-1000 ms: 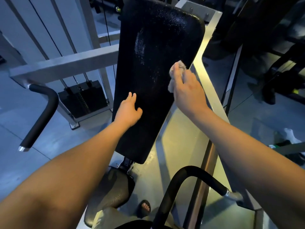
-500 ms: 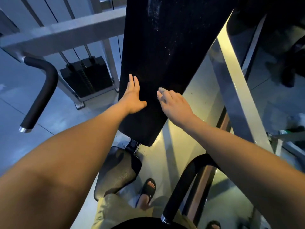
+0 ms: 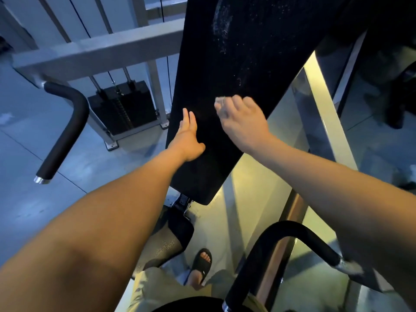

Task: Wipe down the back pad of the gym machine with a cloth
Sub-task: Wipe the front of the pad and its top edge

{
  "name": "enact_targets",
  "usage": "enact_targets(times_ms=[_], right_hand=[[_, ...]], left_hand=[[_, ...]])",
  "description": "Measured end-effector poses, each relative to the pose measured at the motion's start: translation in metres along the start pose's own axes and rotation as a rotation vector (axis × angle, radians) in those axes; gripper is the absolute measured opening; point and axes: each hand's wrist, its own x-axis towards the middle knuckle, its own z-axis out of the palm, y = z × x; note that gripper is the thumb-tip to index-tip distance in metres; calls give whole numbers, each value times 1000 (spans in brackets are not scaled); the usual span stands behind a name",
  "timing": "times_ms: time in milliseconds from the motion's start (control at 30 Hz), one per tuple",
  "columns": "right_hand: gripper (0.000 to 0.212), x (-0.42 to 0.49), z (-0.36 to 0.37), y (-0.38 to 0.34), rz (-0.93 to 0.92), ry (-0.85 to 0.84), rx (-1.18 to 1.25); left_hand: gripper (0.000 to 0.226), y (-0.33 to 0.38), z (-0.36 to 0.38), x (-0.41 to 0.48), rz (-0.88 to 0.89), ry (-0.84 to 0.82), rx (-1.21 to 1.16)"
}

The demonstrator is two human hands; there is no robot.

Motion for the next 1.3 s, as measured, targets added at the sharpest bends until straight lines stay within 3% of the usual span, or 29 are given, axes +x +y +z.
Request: enact_targets(times_ms=[133, 267, 333, 533, 700, 833, 900, 967, 1033, 1100, 1200, 1300], right_hand=[[34, 8, 3, -6, 154, 66, 28], [34, -22, 16, -32, -15, -107, 74], [20, 1, 11, -16, -42, -29, 66], [33, 27, 8, -16, 140, 21, 78], [22, -14, 14, -32, -83, -99, 100], [19, 39, -6, 5, 24, -11, 12], [22, 44, -7, 3, 83, 13, 27], [25, 24, -5, -11, 97, 32, 43], [27, -3, 1, -26, 51, -22, 68], [30, -13, 5, -27, -11, -114, 85], [19, 6, 1, -16, -81, -105, 71], [26, 56, -6, 1, -96, -55, -10]], left_hand=[[103, -3, 5, 0, 12, 27, -44], [102, -8, 1, 0, 35, 32, -22], [102, -10, 2, 0, 36, 33, -18], [105, -10, 13, 2, 45, 83, -17], [105, -23, -1, 7, 75, 17, 7], [101, -25, -15, 5, 100, -72, 7], [86, -26, -22, -2, 115, 23, 10], [61, -25, -32, -7, 108, 293, -9], [53, -25, -45, -5, 63, 491, -64], [80, -20, -59, 2, 6, 462, -101], [127, -17, -71, 22, -137, 220, -132], [123, -24, -67, 46, -169, 79, -173]])
